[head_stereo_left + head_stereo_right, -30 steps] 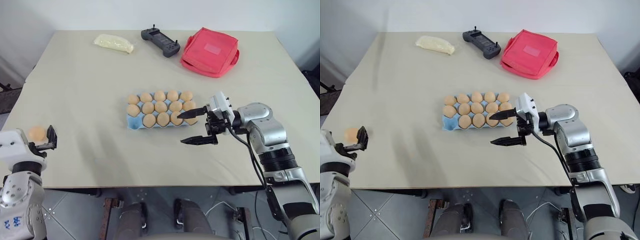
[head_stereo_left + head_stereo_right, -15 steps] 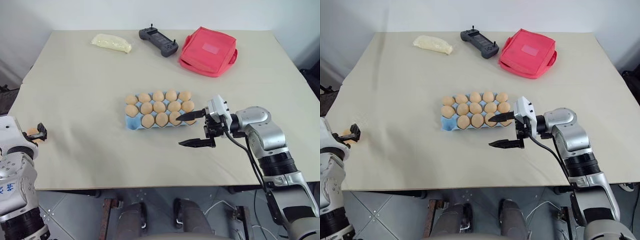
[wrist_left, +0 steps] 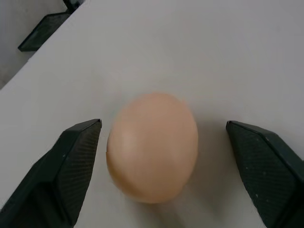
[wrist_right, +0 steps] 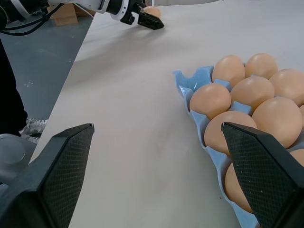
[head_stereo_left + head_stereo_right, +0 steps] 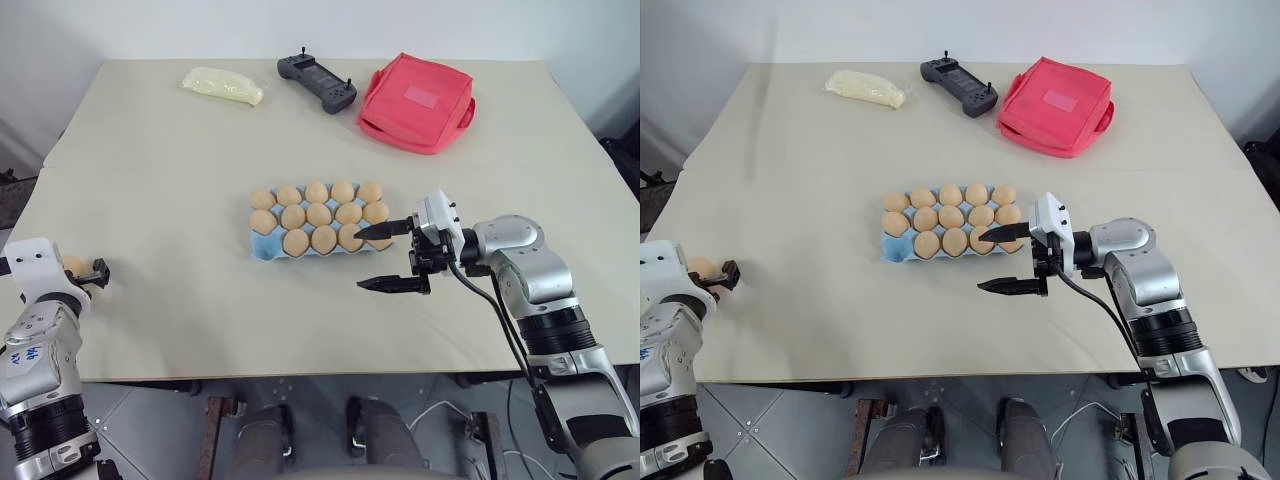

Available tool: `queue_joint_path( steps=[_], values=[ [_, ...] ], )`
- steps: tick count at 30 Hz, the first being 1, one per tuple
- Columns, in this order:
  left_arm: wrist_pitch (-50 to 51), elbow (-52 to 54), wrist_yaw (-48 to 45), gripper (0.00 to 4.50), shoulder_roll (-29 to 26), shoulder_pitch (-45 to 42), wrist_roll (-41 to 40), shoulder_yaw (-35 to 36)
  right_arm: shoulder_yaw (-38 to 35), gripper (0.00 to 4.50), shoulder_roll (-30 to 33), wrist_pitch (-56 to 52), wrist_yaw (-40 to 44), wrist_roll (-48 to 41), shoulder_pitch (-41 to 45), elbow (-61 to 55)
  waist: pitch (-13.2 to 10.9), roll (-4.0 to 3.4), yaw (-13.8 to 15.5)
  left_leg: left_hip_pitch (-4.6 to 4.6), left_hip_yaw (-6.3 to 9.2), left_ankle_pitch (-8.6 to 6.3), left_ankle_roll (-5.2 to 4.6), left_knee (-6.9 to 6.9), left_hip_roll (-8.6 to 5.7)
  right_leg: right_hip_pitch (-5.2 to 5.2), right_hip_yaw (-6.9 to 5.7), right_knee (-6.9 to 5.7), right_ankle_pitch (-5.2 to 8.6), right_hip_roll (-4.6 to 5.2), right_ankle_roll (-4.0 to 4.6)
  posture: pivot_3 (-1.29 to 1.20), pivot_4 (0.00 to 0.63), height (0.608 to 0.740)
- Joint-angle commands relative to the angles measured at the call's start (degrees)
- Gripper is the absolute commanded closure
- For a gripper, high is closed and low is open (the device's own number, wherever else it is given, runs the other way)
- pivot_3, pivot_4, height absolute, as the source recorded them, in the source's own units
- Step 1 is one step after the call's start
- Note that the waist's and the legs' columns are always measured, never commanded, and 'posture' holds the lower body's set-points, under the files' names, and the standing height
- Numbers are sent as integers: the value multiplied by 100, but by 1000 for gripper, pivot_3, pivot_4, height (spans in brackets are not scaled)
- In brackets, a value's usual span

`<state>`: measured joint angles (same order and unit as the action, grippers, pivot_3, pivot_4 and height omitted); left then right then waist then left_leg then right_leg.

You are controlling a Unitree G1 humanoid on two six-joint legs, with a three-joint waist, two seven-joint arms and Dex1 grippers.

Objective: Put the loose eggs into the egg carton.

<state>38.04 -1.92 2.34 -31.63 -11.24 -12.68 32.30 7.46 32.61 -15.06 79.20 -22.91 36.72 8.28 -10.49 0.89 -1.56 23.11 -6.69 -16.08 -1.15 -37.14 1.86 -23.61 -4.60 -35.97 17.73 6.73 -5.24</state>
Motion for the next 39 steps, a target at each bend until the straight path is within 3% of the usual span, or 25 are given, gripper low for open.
queue_joint_path(
  steps=[1,6,8,17,27,39],
  values=[
    [-225,-89,-37,1147,-151,-65,157,-3,-157,0,17,66,-54,-76,22,-162,0,0,0,0,0,0,0,0,0,0,0,0,0,0,0,0,150,740],
    [-198,44,-211,2616,-182,-144,93,-80,-166,0,11,63,-146,-68,21,-182,0,1,3,0,-1,0,0,-1,0,0,0,0,-1,1,-1,0,150,740],
    [-122,276,-363,2779,-158,-279,-24,-188,-178,0,18,48,-197,-72,11,-204,0,1,3,0,-1,0,0,-1,0,0,0,0,-1,1,-1,0,150,740],
    [190,1132,-1629,2845,-53,-1081,-669,-1333,-514,0,223,-105,-506,-232,-377,-677,0,5,75,2,-7,-1,-2,-3,-5,3,1,-1,-7,2,-12,0,150,740],
    [258,1237,-3166,2845,110,-1680,-1183,-2618,-1056,0,601,-311,-955,-363,-1163,-1357,-1,7,128,2,-39,-1,-6,-12,-1,2,-6,-1,-9,-18,-16,0,150,740],
    [190,405,-3718,2845,176,-2096,-1064,-2910,-1220,0,631,-570,-1571,-450,-1674,-2037,-3,11,142,-2,-43,17,-31,-43,-3,7,6,-1,-26,-11,-7,0,150,740]
  ],
)
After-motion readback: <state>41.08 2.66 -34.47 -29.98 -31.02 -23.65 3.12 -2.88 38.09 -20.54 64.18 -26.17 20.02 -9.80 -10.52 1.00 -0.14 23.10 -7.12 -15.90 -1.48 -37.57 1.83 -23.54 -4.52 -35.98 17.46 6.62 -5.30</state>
